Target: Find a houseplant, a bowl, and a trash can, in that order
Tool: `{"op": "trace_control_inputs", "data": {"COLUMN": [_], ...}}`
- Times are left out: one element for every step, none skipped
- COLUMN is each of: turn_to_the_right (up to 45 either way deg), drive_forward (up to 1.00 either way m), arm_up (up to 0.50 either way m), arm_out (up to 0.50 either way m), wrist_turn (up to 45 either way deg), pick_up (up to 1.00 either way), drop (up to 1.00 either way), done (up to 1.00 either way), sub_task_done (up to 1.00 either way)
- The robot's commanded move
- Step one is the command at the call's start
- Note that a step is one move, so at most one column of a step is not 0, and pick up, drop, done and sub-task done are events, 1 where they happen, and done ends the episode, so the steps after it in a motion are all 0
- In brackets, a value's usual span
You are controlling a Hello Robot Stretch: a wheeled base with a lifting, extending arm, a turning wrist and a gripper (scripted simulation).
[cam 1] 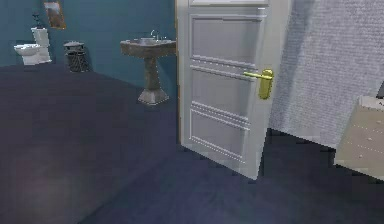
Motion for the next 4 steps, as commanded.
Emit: {"op": "trace_control_inputs", "data": {"turn_to_the_right": [0.0, -33.0, 0.0, -3.0], "drive_forward": [0.4, 0.0, 1.0, 0.0], "arm_up": [0.0, 0.0, 0.0, 0.0], "arm_out": [0.0, 0.0, 0.0, 0.0], "wrist_turn": [0.0, 0.0, 0.0, 0.0], "pick_up": [0.0, 0.0, 0.0, 0.0], "drop": [0.0, 0.0, 0.0, 0.0], "done": [0.0, 0.0, 0.0, 0.0], "sub_task_done": [0.0, 0.0, 0.0, 0.0]}}
